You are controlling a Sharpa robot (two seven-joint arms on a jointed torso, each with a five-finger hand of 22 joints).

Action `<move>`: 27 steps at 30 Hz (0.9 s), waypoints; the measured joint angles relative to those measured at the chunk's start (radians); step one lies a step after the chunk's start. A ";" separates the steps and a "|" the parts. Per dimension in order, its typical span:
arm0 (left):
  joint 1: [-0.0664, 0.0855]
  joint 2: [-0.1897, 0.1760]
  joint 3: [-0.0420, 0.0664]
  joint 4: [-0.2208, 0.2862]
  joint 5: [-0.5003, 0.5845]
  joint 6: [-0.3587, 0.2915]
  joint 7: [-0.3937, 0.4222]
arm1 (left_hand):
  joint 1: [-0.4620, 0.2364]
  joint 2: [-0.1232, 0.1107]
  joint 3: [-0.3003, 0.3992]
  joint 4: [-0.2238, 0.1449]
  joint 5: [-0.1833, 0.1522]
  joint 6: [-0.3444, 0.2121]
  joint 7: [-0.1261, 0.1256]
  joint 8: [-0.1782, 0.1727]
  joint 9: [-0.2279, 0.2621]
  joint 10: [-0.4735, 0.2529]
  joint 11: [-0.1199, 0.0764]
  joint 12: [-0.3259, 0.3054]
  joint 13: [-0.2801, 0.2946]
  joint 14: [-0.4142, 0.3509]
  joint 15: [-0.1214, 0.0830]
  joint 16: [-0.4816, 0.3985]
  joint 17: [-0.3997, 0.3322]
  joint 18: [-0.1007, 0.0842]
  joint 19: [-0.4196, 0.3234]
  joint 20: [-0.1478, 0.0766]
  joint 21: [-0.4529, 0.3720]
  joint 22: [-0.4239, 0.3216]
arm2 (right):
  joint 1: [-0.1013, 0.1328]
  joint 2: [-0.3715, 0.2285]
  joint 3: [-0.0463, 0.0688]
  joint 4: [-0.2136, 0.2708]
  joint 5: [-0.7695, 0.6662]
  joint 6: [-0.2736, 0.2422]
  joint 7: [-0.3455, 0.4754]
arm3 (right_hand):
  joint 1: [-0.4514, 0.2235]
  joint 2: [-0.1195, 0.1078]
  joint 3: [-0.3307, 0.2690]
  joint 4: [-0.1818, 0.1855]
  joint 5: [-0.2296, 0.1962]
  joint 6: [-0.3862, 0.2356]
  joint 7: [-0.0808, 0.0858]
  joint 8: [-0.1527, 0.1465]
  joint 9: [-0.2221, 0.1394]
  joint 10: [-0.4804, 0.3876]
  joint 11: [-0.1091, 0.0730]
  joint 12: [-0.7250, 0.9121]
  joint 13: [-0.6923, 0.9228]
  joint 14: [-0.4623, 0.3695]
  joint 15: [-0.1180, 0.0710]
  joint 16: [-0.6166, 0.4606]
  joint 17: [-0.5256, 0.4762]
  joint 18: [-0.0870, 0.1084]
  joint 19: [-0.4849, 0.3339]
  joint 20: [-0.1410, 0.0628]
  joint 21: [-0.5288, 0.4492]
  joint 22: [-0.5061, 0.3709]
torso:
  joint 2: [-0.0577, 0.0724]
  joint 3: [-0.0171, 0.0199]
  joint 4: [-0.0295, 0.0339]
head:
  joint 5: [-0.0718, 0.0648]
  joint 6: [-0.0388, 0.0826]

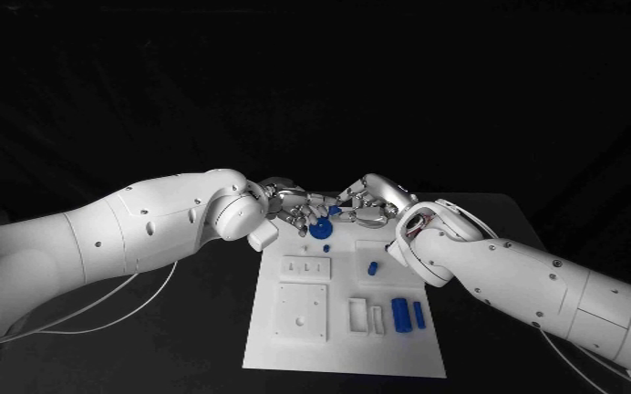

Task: Assemble the parts on the task board

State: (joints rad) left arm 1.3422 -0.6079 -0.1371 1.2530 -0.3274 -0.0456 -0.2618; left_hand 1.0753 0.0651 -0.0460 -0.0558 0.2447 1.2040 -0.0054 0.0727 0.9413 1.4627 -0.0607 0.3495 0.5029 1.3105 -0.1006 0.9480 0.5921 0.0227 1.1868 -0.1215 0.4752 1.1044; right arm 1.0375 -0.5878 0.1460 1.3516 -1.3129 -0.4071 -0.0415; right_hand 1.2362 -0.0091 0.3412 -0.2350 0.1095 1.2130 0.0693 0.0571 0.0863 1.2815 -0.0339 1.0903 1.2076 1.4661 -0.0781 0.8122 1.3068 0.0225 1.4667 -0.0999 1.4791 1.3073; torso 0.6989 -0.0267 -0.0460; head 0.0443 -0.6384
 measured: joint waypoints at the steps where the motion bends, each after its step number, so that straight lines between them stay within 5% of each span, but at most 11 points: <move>1: 0.000 0.000 0.000 0.000 0.000 0.001 0.000 | 0.001 0.001 0.000 0.000 0.000 -0.002 0.002 0.000 -0.009 0.000 0.000 0.000 0.000 -0.001 -0.001 0.000 -0.001 0.000 0.000 0.000 -0.005 0.003 | 0.000 0.000 0.000 0.001 0.000 0.000 0.000 | 0.000 0.000 0.000 0.000 0.000 0.000 0.000 0.000 0.000 0.000 0.000 0.000 0.000 0.000 0.000 0.000 0.000 0.000 0.000 0.000 0.000 0.000 | 0.000 0.0000 0.0001 | 0.000 0.000; 12: 0.000 -0.001 0.000 -0.001 -0.018 0.020 0.000 | 0.012 0.003 -0.005 -0.006 -0.007 -0.023 0.019 -0.003 -0.227 0.005 0.005 -0.016 -0.014 -0.010 0.008 0.000 -0.008 0.000 0.007 0.007 -0.043 0.025 | -0.002 -0.005 0.000 0.011 0.001 0.002 -0.002 | 0.001 -0.001 -0.001 -0.001 0.005 0.000 0.000 0.000 0.000 0.000 0.000 0.000 0.001 0.000 0.000 0.000 0.000 0.000 0.000 0.000 0.000 0.000 | 0.000 0.0001 -0.0001 | 0.002 -0.003; 27: 0.000 -0.004 0.000 -0.007 -0.079 0.043 0.000 | -0.015 -0.034 -0.017 0.047 -0.030 -0.023 0.019 -0.004 -0.243 0.002 0.009 -0.016 -0.016 -0.014 0.011 0.000 -0.012 0.000 0.011 0.011 -0.064 0.039 | -0.003 -0.008 0.000 0.011 0.003 0.013 -0.003 | -0.003 0.003 -0.003 -0.003 0.005 0.001 0.001 0.000 0.000 0.000 0.000 0.000 0.001 0.000 0.000 -0.002 0.000 0.000 0.000 0.000 0.000 0.000 | 0.000 0.0001 -0.0005 | 0.000 -0.005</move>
State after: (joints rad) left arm 1.3421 -0.6116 -0.1370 1.2459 -0.4061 -0.0021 -0.2620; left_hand 1.0599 0.0314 -0.0631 -0.0086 0.2144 1.1806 0.0141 0.0687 0.6988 1.4646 -0.0519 0.3336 0.4870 1.2968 -0.0892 0.9480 0.5800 0.0227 1.1975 -0.1107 0.4115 1.1438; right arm 1.0344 -0.5960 0.1460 1.3631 -1.3096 -0.3940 -0.0440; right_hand 1.2329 -0.0064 0.3382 -0.2376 0.1147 1.2139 0.0700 0.0571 0.0863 1.2812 -0.0336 1.0903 1.2083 1.4661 -0.0780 0.8101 1.3065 0.0224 1.4666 -0.0998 1.4790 1.3073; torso 0.6990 -0.0266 -0.0465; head 0.0440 -0.6430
